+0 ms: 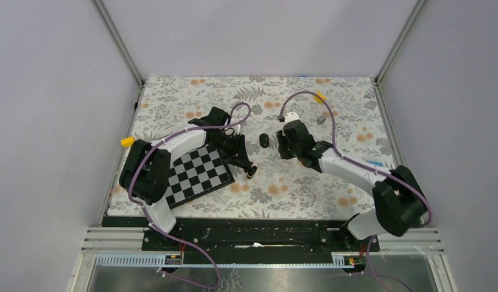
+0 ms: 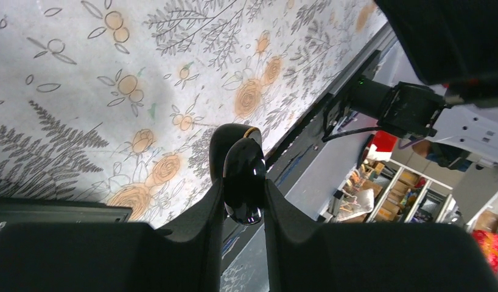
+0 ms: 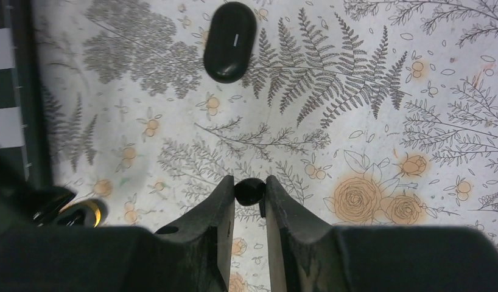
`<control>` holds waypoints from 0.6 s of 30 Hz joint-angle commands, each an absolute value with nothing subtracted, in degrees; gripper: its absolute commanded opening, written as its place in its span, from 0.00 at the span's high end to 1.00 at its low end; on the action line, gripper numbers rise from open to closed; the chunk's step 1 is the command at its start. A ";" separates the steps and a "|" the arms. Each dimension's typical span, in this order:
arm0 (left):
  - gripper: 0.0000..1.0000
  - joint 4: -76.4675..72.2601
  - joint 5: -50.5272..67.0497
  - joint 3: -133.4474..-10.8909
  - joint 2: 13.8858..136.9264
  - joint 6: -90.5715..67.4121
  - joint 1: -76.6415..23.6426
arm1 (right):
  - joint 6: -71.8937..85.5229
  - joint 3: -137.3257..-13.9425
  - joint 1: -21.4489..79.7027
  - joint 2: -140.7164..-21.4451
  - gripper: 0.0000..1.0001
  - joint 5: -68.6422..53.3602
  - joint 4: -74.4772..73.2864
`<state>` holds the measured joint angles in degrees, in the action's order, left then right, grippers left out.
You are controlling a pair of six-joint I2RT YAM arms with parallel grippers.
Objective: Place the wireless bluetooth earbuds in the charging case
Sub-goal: Pick up the right earbud from the center of the board, then insert the right earbud into the right side groove of the charging case.
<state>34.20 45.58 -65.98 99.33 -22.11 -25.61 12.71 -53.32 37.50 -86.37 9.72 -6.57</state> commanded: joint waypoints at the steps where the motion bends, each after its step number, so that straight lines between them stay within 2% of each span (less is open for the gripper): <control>1: 1.00 28.58 50.17 -68.46 99.94 -27.25 -25.88 | 13.19 -45.39 37.79 -76.71 0.77 4.69 7.01; 8: 1.00 23.15 55.06 -69.91 100.84 -34.21 -26.63 | 16.03 -37.37 37.97 -67.48 0.77 -3.26 22.42; 18: 1.00 21.62 56.77 -70.06 100.81 -38.22 -26.63 | 18.99 -35.68 40.99 -66.95 0.78 -7.54 32.71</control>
